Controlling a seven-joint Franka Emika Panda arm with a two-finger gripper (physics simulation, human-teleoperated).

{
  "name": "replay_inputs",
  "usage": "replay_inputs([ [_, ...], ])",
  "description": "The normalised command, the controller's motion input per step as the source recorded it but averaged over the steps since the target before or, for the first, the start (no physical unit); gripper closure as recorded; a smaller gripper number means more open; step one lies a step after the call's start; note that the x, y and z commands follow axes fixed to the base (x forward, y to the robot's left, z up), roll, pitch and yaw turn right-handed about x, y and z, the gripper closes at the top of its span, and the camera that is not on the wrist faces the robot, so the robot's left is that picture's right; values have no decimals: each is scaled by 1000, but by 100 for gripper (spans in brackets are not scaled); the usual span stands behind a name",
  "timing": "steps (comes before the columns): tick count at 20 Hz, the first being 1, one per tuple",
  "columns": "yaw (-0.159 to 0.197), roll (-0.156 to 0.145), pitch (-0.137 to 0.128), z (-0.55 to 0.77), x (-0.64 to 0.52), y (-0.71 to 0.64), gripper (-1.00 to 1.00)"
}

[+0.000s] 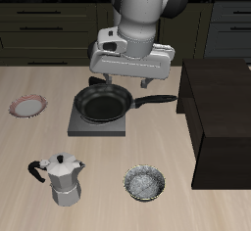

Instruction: Place the bowl on the plate

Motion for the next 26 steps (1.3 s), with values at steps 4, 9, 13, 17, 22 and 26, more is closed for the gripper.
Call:
replay_inputs([
  [4, 18, 35, 9, -25, 337, 119, -100],
  [9, -32, 36, 7, -29, 226, 209, -100],
  [13, 4, 70, -11, -7, 182, 192, -100],
  [17, 5, 1, -2, -8, 275, 30, -100],
  [22, -18, -21, -10, 80, 319, -68, -100],
  [26, 4, 13, 15, 0, 313, -33, -100],
])
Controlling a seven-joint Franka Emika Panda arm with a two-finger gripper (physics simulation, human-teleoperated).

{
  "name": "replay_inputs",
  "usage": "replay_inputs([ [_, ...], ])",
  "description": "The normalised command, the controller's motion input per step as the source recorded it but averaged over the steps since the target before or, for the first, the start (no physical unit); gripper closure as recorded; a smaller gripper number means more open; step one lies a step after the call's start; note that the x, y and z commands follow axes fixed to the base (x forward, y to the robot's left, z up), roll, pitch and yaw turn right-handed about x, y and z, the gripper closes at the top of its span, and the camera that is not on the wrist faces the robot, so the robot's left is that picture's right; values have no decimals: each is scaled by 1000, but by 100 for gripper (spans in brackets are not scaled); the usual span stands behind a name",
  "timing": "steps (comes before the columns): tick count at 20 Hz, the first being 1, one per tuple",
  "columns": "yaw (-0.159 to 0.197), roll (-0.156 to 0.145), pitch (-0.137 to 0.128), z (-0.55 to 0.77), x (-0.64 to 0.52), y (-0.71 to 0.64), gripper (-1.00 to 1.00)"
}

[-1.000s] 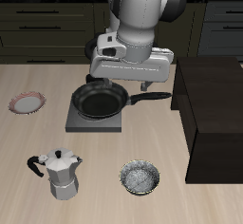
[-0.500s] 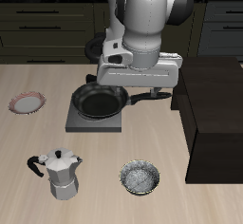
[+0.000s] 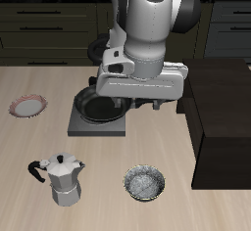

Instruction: Place the bowl on the plate

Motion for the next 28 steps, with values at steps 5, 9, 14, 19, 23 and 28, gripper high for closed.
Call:
replay_inputs([
  [5, -30, 13, -6, 39, 181, -18, -100],
  [9, 10, 3, -7, -19, 87, 8, -100],
  [14, -2, 29, 4, -11, 147, 37, -100],
  [19, -19, -37, -16, 63, 161, -65, -100],
  [23, 20, 4, -3, -9, 178, -10, -100],
  [28, -11, -26, 7, -63, 156, -97, -100],
])
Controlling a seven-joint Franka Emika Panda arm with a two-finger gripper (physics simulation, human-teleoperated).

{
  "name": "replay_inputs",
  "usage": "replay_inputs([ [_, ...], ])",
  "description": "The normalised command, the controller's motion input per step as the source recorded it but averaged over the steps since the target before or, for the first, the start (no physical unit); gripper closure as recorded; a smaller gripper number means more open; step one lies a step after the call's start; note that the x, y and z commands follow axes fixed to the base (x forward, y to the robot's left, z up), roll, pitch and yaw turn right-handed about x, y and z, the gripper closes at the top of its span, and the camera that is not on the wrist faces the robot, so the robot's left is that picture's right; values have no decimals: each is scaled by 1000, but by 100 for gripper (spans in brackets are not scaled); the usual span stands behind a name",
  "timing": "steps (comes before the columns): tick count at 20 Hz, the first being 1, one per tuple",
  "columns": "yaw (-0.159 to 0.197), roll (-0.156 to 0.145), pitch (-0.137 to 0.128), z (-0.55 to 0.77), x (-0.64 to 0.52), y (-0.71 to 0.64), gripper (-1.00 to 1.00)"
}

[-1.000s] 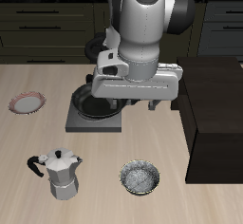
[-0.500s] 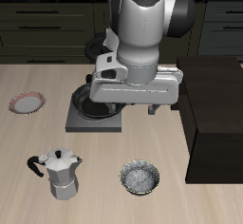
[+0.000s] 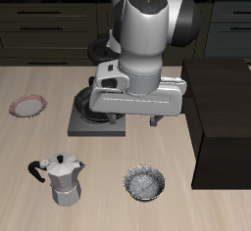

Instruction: Place the bowl on the plate

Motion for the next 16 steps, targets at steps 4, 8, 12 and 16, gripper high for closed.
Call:
replay_inputs([
  [4, 1, 8, 2, -96, 12, -9, -100],
  [8, 18, -16, 9, -291, 100, -48, -100],
  [12, -2, -16, 14, -244, 77, -54, -100],
  [16, 2, 8, 31, -288, 75, -14, -100],
])
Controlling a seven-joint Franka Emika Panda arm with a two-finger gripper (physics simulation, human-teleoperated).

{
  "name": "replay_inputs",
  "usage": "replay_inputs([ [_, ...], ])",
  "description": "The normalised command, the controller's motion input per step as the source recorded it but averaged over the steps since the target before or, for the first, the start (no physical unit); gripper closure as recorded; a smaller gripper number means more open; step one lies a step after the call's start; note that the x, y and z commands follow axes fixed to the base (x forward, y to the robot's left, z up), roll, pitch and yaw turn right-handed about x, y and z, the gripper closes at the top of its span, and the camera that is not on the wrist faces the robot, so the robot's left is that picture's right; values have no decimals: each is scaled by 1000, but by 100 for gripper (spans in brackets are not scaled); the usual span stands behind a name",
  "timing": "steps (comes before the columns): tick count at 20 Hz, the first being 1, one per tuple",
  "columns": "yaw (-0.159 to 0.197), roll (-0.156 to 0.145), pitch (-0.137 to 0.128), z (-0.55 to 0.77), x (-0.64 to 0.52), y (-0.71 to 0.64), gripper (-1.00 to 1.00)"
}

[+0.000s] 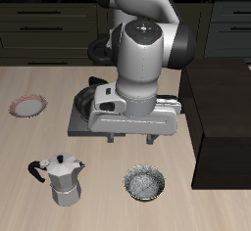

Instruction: Place the bowl on the plate

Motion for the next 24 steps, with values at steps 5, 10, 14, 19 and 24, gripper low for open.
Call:
replay_inputs([
  [5, 5, 0, 26, -216, 51, 16, -100],
  [10, 5, 10, 30, -242, 52, 63, -100],
  [14, 6, 11, 9, -140, 28, 7, -100],
  [19, -2, 2, 27, -263, 43, 14, -100],
  [24, -10, 1, 21, -181, 7, 15, -100],
])
